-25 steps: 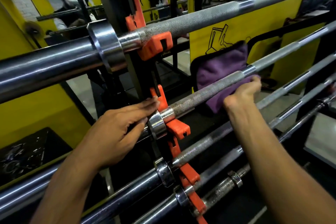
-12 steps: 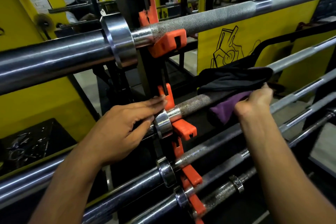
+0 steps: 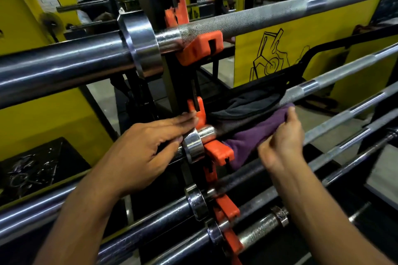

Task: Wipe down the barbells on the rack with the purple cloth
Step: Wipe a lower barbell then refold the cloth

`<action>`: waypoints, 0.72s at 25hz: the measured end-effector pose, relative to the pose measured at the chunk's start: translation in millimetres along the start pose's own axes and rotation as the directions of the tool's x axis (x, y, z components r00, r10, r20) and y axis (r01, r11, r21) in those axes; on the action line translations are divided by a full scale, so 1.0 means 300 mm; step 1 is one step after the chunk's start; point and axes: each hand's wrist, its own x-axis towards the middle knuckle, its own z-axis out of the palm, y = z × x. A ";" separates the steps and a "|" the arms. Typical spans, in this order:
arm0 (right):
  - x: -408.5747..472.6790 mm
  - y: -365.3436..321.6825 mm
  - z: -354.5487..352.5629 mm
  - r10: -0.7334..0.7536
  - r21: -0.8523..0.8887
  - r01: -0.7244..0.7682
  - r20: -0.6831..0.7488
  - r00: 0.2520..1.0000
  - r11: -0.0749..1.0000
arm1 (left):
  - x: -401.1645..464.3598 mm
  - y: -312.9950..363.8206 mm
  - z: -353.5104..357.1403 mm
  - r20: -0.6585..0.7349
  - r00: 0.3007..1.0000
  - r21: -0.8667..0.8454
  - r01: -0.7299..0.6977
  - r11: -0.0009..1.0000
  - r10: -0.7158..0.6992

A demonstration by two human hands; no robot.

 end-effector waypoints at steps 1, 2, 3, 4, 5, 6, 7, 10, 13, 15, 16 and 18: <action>0.030 -0.030 -0.008 -0.036 -0.034 0.034 -0.050 0.998 0.999 | -0.001 0.001 -0.001 0.002 1.000 -0.003 0.000 1.000 0.000; 0.070 -0.053 -0.023 -0.082 -0.061 0.076 -0.101 0.991 0.995 | -0.002 0.001 -0.001 0.002 1.000 -0.003 -0.002 1.000 0.002; 0.112 -0.075 -0.035 -0.134 -0.075 0.124 -0.151 0.979 0.989 | -0.002 0.001 -0.001 -0.002 1.000 -0.004 -0.006 1.000 0.006; 0.145 -0.094 -0.044 -0.177 -0.070 0.166 -0.186 0.967 0.984 | -0.002 0.001 -0.001 -0.005 1.000 -0.003 -0.010 1.000 0.010; 0.164 -0.112 -0.045 -0.207 -0.064 0.197 -0.214 0.955 0.978 | -0.001 0.003 0.000 -0.007 1.000 -0.002 -0.014 1.000 0.014; 0.167 -0.123 -0.039 -0.230 -0.064 0.222 -0.228 0.946 0.973 | 0.000 0.006 0.000 -0.007 1.000 -0.003 -0.015 1.000 0.015; 0.151 -0.118 -0.025 -0.230 -0.068 0.220 -0.227 0.947 0.973 | 0.000 0.006 0.000 -0.007 1.000 -0.005 -0.016 1.000 0.016; 0.045 -0.017 -0.012 -0.176 -0.207 0.148 -0.123 0.977 0.967 | -0.002 0.006 0.000 -0.009 1.000 0.002 -0.024 1.000 0.024; -0.099 0.083 -0.044 -0.181 -0.403 0.206 0.100 0.978 0.892 | 0.001 0.004 0.001 -0.010 1.000 0.010 -0.025 1.000 0.025; -0.177 0.104 -0.084 -0.190 -0.617 0.314 0.259 0.947 0.721 | 0.001 0.004 0.003 -0.008 0.999 0.020 -0.032 0.999 0.033; -0.215 0.100 -0.104 -0.179 -0.678 0.364 0.330 0.927 0.638 | 0.000 0.003 0.003 -0.003 1.000 0.025 -0.028 0.999 0.028; -0.266 0.070 -0.142 -0.142 -0.699 0.460 0.465 0.874 0.548 | -0.002 0.000 0.003 0.004 1.000 0.033 -0.022 0.999 0.022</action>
